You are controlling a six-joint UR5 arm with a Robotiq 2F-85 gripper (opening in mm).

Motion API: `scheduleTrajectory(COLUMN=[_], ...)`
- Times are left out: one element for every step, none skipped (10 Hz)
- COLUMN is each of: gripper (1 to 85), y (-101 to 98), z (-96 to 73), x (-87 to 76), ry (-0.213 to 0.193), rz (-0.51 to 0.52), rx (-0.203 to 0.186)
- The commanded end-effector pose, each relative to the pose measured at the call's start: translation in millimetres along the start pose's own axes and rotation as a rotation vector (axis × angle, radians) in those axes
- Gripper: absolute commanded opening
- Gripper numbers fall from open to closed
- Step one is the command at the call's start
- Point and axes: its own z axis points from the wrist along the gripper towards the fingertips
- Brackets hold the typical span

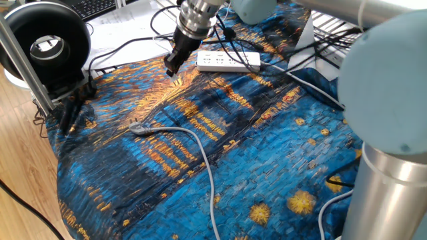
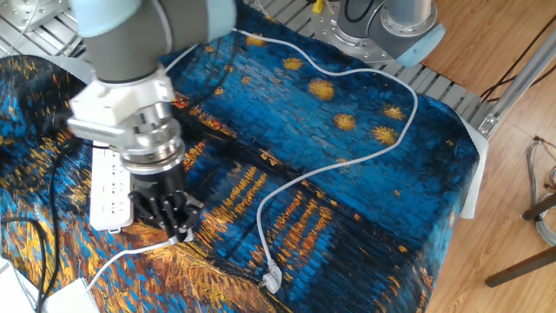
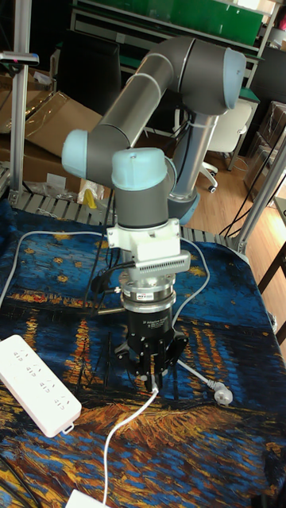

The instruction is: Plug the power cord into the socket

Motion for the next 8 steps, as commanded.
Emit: scheduleTrajectory(gripper=[1.3,1.3,1.3,1.3,1.3,1.3,1.3,1.3], y=[2.2,2.0,0.2,0.9,4.0,2.3,-4.7,1.3], z=[0.3,0.4,0.2,0.0,-0.4,-0.3,0.0,-3.8], x=[11.4,9.2,13.5,20.5,26.2,25.1,16.1,14.1], ry=[0.012,0.013,0.030,0.057,0.079,0.075,0.041,0.021], rz=[0.021,0.020,0.012,0.004,-0.002,-0.017,-0.036,-0.020], rx=[0.021,0.019,0.026,0.024,0.012,0.017,0.044,0.021])
